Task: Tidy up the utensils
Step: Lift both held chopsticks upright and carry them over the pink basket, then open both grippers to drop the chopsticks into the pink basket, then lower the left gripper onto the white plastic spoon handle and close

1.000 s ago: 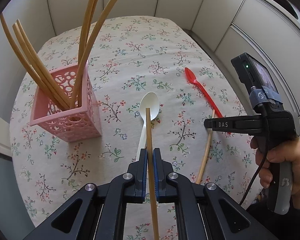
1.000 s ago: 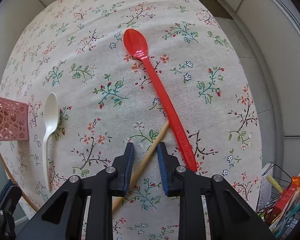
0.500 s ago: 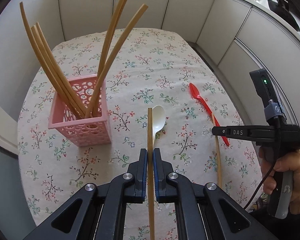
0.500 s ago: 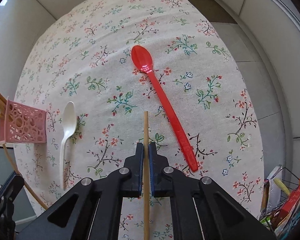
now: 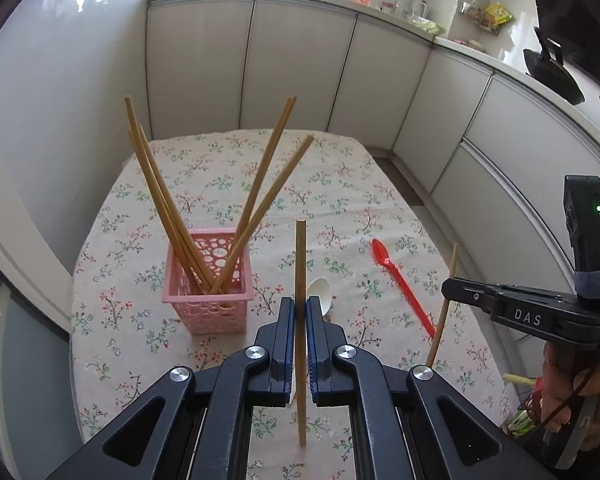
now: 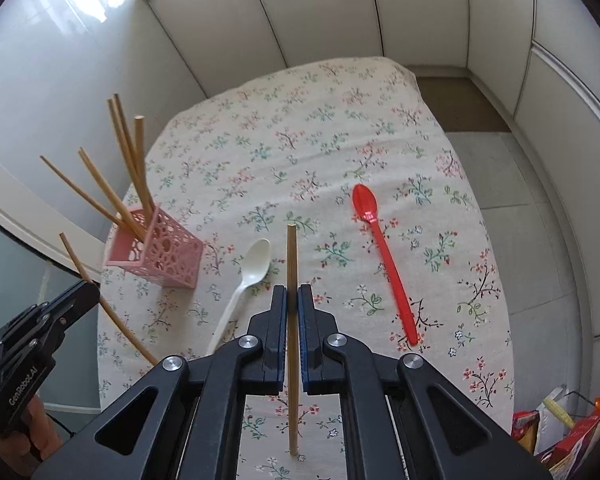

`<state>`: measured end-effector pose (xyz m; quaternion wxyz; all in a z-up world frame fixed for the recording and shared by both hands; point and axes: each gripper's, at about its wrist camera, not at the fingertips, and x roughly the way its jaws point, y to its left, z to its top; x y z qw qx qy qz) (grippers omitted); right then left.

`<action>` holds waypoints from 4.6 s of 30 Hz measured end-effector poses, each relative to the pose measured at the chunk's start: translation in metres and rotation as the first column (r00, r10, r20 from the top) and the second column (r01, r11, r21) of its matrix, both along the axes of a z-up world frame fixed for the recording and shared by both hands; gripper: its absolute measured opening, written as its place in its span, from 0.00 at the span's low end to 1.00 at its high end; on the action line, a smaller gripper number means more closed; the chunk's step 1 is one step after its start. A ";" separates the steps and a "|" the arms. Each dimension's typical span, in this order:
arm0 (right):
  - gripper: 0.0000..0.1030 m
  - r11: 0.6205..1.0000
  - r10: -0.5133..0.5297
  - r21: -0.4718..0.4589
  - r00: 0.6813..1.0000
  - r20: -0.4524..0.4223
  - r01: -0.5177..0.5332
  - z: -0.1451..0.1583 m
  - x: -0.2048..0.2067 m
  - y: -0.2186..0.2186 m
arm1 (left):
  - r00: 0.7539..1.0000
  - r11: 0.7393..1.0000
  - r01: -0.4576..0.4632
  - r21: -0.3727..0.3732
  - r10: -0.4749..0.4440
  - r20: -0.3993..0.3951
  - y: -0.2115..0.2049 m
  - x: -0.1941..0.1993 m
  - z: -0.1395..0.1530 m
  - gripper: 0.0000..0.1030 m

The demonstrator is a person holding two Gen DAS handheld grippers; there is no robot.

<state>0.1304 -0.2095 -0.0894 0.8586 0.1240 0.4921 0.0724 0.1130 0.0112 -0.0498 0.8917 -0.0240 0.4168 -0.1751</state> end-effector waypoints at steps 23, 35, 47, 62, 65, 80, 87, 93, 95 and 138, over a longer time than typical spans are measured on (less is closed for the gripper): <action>0.05 0.997 -0.009 0.078 0.933 0.359 -0.020 0.108 -0.018 0.027 | 0.883 0.966 -0.212 -0.145 0.253 0.396 0.058 -0.029 0.099 0.05; 0.05 0.989 -0.018 0.137 0.883 0.470 -0.053 0.124 -0.001 0.052 | 0.872 0.963 -0.267 -0.043 0.260 0.414 0.056 0.015 0.078 0.05; 0.05 0.978 -0.023 0.192 0.879 0.476 -0.078 0.105 0.030 0.076 | 0.944 0.979 -0.189 0.073 0.161 0.287 0.045 0.053 0.023 0.07; 0.05 0.993 0.057 0.063 0.888 0.457 -0.096 0.073 0.050 0.110 | 0.962 0.970 -0.242 0.034 0.235 0.140 0.068 0.041 0.018 0.50; 0.06 0.988 0.096 0.071 0.899 0.427 -0.139 0.065 0.053 0.116 | 0.963 0.969 -0.245 0.034 0.240 0.121 0.074 0.039 0.014 0.52; 0.51 0.982 0.071 0.137 0.924 0.376 -0.132 0.068 0.033 0.071 | 0.979 0.975 -0.202 0.088 0.197 0.059 0.070 0.022 0.003 0.72; 0.61 0.990 0.058 0.105 0.958 0.281 -0.091 0.050 0.025 0.039 | 0.991 0.986 -0.125 0.111 0.128 -0.024 0.044 0.017 -0.011 0.78; 0.63 0.997 0.029 0.058 0.983 0.182 -0.040 0.026 0.020 0.012 | 0.991 0.988 -0.048 0.149 0.065 -0.113 0.019 0.014 -0.032 0.81; 0.64 0.999 0.016 0.049 0.987 0.159 -0.024 0.021 0.020 0.003 | 0.989 0.986 -0.026 0.164 0.049 -0.138 0.010 0.014 -0.038 0.81; 0.67 0.971 -0.214 0.053 0.949 -0.232 0.232 -0.062 0.054 -0.119 | 0.966 0.948 0.120 0.294 -0.043 -0.255 -0.109 0.105 -0.154 0.35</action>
